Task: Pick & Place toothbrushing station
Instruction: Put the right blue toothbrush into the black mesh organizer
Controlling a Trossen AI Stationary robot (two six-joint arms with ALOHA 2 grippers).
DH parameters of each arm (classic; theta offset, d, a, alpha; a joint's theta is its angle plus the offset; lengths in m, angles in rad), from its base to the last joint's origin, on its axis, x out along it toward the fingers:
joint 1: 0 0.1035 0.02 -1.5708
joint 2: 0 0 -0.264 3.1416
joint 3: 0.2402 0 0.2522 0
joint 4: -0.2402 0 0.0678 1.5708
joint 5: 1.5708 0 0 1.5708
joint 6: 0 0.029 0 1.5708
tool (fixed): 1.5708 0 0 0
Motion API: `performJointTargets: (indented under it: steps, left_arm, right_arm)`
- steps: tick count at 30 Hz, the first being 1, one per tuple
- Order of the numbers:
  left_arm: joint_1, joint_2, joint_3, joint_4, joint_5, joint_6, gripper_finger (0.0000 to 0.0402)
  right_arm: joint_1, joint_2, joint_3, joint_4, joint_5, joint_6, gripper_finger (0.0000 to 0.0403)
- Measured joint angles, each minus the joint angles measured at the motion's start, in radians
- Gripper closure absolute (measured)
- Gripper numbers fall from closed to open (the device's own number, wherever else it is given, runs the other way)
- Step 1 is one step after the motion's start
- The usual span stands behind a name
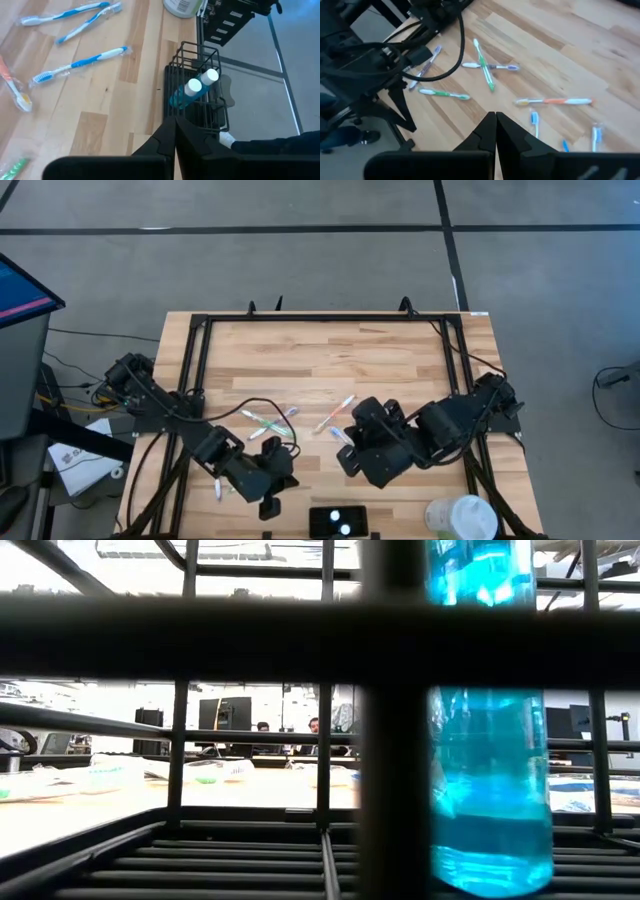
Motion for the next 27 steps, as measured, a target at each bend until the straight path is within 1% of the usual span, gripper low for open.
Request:
performJointTargets:
  steps: [7, 13, 18, 22, 27]
  left_arm:
    - [0.048, 0.000, 0.000, 0.003, -0.003, -0.005, 0.0401]
    - [0.114, 0.000, 0.000, 0.003, -0.004, -0.008, 0.0401]
    - [0.183, 0.001, 0.000, 0.003, 0.002, -0.008, 0.0401]
    - [0.231, 0.001, 0.000, 0.003, 0.030, -0.008, 0.0401]
    - [0.271, 0.001, 0.000, 0.005, 0.040, -0.009, 0.0401]
  right_arm:
    - [-0.008, 0.001, 0.000, -0.015, -0.014, -0.103, 0.0403]
    - [-0.017, 0.003, -0.015, -0.044, -0.022, -0.171, 0.0403]
    - [-0.035, 0.002, -0.014, -0.027, -0.058, -0.264, 0.0403]
    - [-0.023, 0.002, -0.014, -0.025, -0.059, -0.301, 0.0403]
    - [0.006, 0.003, -0.014, -0.023, -0.061, -0.314, 0.0403]
